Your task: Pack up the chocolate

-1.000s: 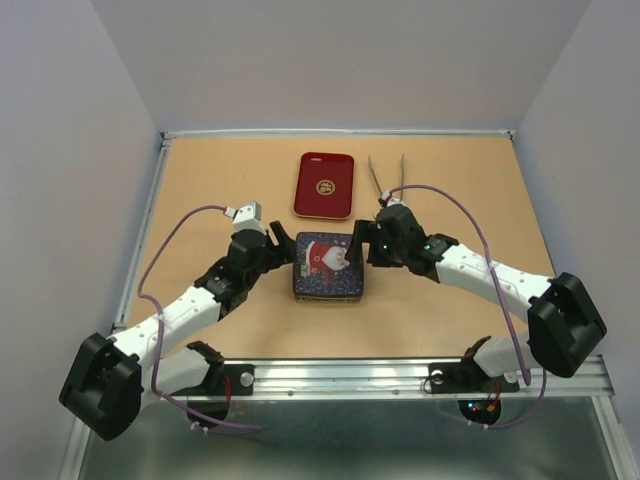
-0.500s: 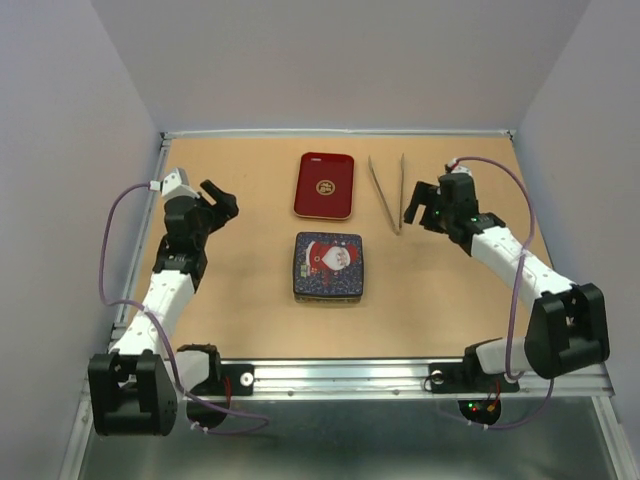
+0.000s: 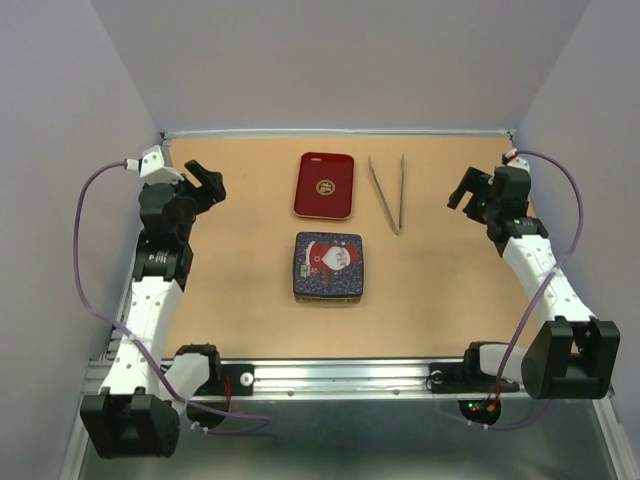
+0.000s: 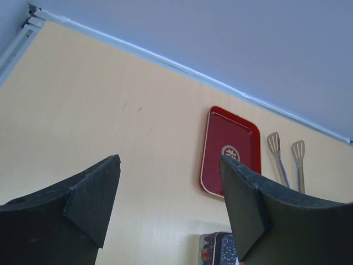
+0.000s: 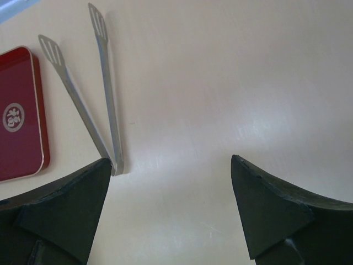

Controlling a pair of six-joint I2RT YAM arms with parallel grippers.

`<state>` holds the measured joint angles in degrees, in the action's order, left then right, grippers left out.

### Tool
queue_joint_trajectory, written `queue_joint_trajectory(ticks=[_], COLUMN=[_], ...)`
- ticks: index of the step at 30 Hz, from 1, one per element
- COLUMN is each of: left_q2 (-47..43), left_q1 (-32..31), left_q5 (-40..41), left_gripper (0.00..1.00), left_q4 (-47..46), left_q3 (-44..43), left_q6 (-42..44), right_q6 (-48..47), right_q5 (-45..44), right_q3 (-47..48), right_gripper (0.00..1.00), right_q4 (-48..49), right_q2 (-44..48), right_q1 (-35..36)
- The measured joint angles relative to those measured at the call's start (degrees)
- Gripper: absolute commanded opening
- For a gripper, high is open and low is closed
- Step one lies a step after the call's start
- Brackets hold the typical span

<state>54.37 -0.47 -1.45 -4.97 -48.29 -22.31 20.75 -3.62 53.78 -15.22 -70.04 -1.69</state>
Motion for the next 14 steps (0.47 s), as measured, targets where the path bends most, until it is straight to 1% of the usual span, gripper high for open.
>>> queue_joint_trajectory(ticks=[4, 14], left_q2=[-2.4, -2.5], left_q1=[0.0, 0.0], left_q5=[1.3, 3.0], left_gripper=[0.83, 0.83], left_q4=[1.1, 3.1], left_q3=[0.0, 0.0], left_q6=[1.4, 3.2], right_q6=[-0.1, -0.1], right_q5=[0.9, 1.2], right_q3=[0.0, 0.0], right_gripper=[0.94, 0.94], right_q4=[0.0, -0.2], right_q2=[0.4, 0.4], right_q1=[-0.2, -0.7])
